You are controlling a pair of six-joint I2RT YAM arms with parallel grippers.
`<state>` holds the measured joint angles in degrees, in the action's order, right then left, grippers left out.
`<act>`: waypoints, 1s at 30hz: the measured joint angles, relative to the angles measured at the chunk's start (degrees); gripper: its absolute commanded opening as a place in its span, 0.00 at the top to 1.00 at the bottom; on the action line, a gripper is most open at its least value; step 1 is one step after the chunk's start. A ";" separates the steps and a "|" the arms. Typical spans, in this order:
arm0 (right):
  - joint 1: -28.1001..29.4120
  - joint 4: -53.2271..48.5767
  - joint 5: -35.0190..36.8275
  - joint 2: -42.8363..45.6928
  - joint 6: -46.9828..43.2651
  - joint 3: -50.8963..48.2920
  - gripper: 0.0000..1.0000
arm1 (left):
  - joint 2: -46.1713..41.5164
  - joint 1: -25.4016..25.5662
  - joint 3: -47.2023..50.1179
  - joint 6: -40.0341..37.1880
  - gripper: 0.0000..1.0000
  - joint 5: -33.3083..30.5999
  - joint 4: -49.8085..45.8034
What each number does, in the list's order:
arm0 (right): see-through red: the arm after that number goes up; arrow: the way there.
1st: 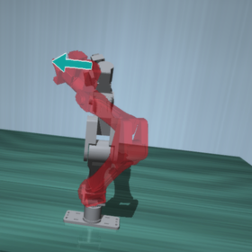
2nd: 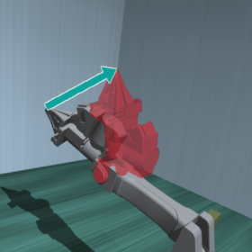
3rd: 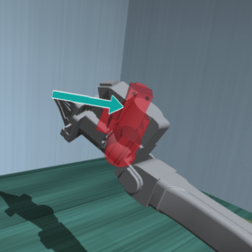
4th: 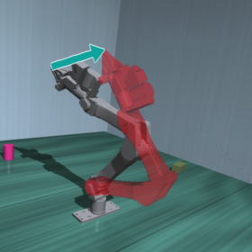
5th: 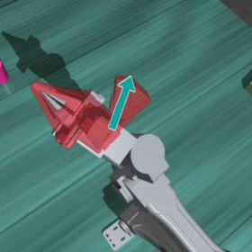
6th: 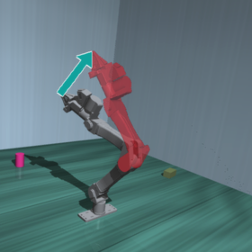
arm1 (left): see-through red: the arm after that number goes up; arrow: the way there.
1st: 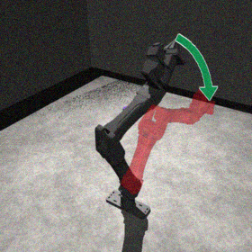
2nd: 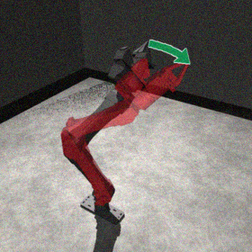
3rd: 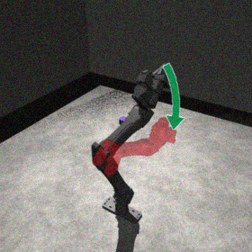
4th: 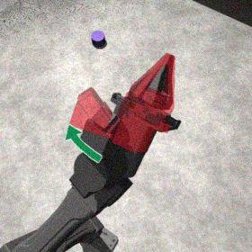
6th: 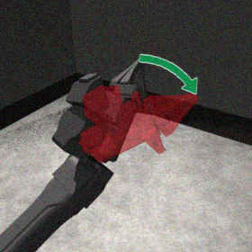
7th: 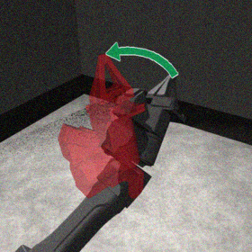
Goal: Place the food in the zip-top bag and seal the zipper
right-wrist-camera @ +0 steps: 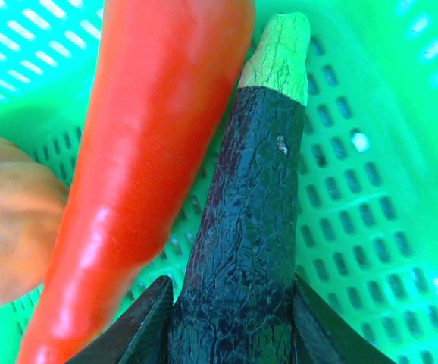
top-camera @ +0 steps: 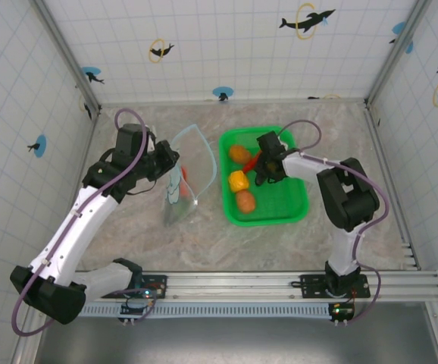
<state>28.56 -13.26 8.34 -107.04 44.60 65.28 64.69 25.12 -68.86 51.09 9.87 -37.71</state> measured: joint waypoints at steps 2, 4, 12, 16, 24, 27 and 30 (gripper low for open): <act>-0.07 0.33 -0.39 2.40 -0.68 -1.77 0.62 | 0.00 0.00 0.00 0.52 1.00 0.28 0.50; -0.13 0.81 -1.03 5.33 -1.25 -3.48 0.62 | 0.00 0.00 0.00 1.31 1.00 0.68 1.16; 0.09 2.29 -2.51 16.61 -4.35 -7.21 0.63 | 0.15 0.00 0.83 4.00 1.00 2.80 3.91; 1.14 3.69 -2.78 22.12 -7.26 -9.53 0.64 | 0.22 0.00 1.79 4.96 1.00 3.39 5.20; 8.35 12.37 -3.98 34.05 -13.57 -11.50 0.63 | 0.26 0.00 2.71 6.40 1.00 4.98 6.62; 11.26 15.13 -4.20 34.84 -15.80 -9.90 0.63 | 0.26 0.00 2.71 6.58 1.00 5.20 6.75; 14.36 17.03 -4.74 34.34 -18.47 -6.47 0.63 | 0.26 0.00 2.71 6.64 1.00 5.44 7.02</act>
<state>42.92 3.77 3.60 -72.71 26.13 58.81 64.95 25.12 -66.15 57.74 15.31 -30.70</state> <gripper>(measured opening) 0.376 0.054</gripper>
